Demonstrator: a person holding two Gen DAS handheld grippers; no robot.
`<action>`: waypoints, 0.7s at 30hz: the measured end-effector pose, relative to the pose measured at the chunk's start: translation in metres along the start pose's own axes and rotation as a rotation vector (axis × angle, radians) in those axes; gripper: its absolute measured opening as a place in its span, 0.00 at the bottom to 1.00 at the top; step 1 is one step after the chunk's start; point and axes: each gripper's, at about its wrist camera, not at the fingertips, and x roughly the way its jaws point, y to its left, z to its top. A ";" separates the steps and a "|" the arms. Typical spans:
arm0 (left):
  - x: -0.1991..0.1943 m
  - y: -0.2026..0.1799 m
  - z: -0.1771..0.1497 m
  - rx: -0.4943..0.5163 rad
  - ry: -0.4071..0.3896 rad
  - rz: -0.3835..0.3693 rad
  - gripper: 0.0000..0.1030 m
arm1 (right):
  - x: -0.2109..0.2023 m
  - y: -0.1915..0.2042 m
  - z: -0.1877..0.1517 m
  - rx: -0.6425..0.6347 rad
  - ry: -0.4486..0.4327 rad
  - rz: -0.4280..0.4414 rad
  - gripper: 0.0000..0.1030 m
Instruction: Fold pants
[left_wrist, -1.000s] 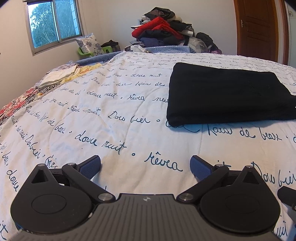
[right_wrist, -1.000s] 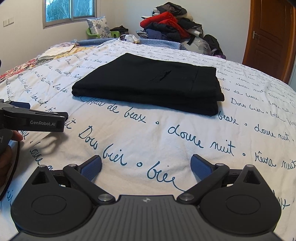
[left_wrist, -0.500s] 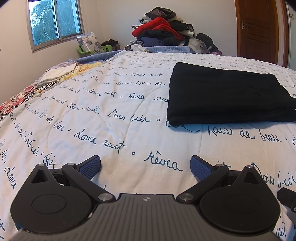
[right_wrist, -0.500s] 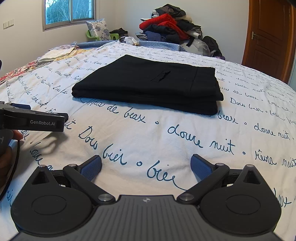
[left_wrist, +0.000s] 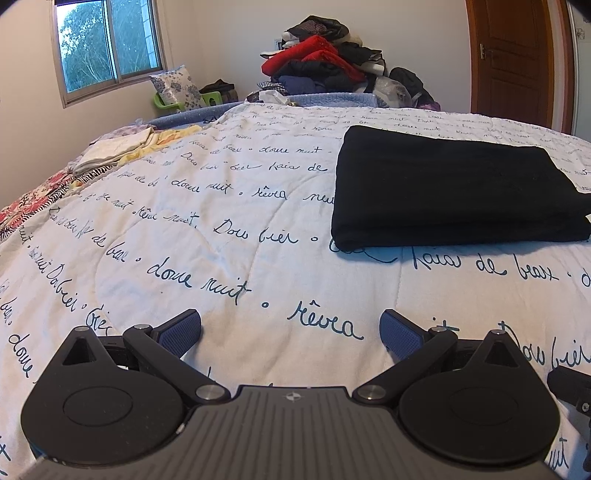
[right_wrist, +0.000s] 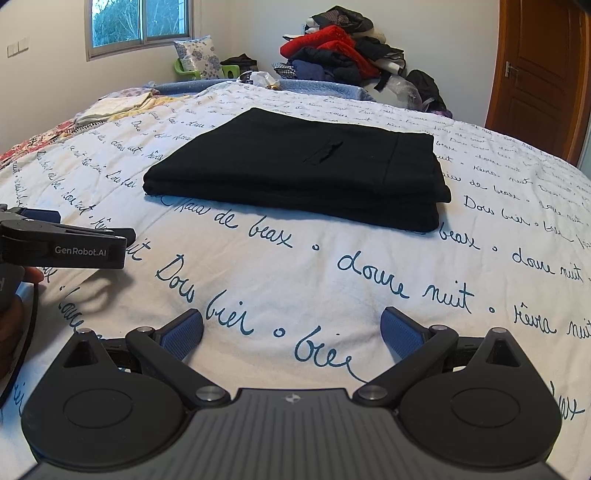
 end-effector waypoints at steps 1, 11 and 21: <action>0.000 0.000 0.000 0.000 0.000 -0.001 1.00 | 0.000 -0.001 -0.001 -0.002 -0.001 -0.001 1.00; -0.001 0.000 0.000 0.000 0.000 0.002 1.00 | -0.004 -0.011 0.003 0.088 -0.019 -0.057 1.00; -0.001 0.000 -0.001 0.001 0.000 0.002 1.00 | 0.001 -0.006 0.001 0.066 -0.002 -0.067 1.00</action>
